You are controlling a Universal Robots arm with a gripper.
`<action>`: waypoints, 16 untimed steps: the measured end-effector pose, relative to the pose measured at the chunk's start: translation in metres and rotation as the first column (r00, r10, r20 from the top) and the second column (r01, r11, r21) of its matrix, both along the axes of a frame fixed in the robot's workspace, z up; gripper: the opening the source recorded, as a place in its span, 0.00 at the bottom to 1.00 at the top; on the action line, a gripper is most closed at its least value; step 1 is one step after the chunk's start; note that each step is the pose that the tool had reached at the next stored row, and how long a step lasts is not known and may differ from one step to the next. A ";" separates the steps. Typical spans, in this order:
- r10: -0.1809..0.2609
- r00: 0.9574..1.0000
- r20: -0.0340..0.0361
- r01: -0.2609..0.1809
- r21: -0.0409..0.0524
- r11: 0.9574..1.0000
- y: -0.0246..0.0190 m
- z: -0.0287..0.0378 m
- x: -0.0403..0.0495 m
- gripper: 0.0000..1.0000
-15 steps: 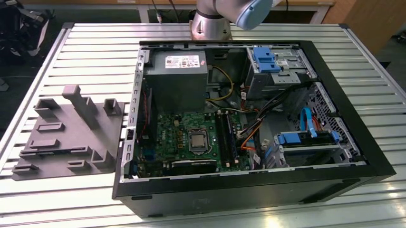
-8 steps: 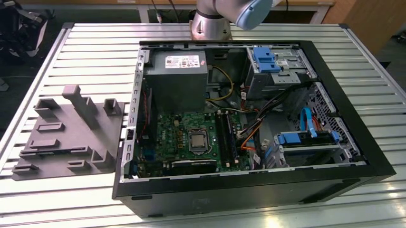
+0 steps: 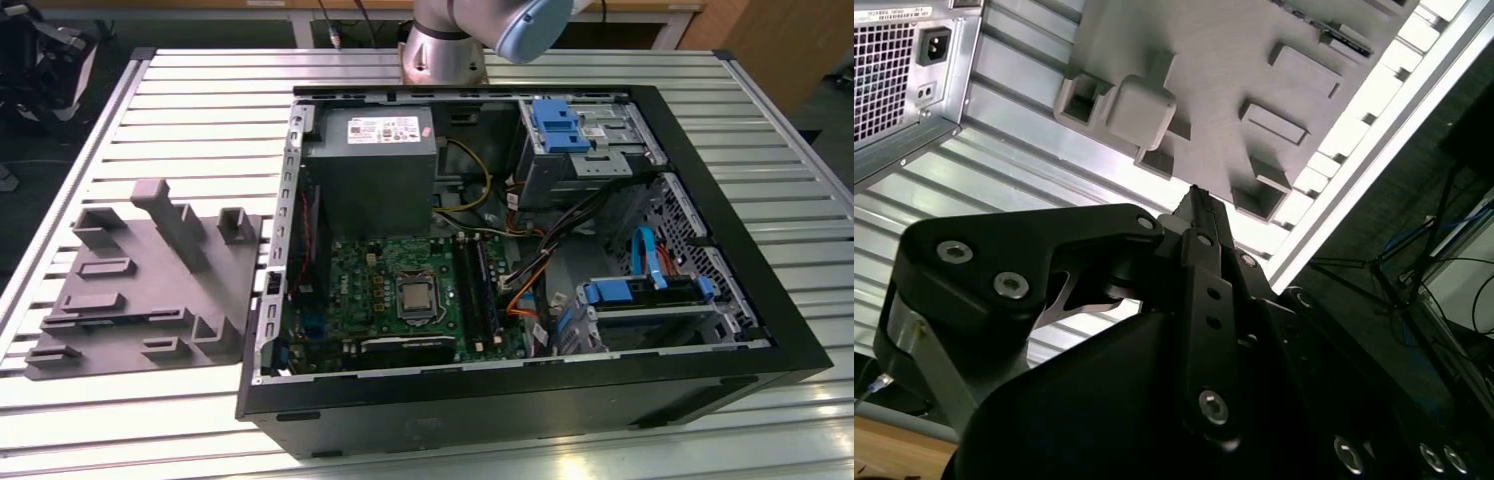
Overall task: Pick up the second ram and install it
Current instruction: 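Reach for the second ram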
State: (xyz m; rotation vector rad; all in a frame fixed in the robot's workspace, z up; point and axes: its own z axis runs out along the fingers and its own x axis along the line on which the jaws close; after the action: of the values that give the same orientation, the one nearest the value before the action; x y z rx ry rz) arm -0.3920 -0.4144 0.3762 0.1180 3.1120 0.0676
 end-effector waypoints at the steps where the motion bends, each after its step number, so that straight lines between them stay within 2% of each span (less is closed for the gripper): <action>1: 0.000 1.000 0.000 0.000 0.000 1.000 -0.0001 -0.0003 -0.0004 0.11; 16: 0.000 1.000 0.000 0.000 0.000 1.000 -0.0037 -0.0050 -0.0049 0.11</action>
State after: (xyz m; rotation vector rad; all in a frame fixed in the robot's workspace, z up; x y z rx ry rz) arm -0.3969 -0.4181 0.3712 0.1179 3.1119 0.0678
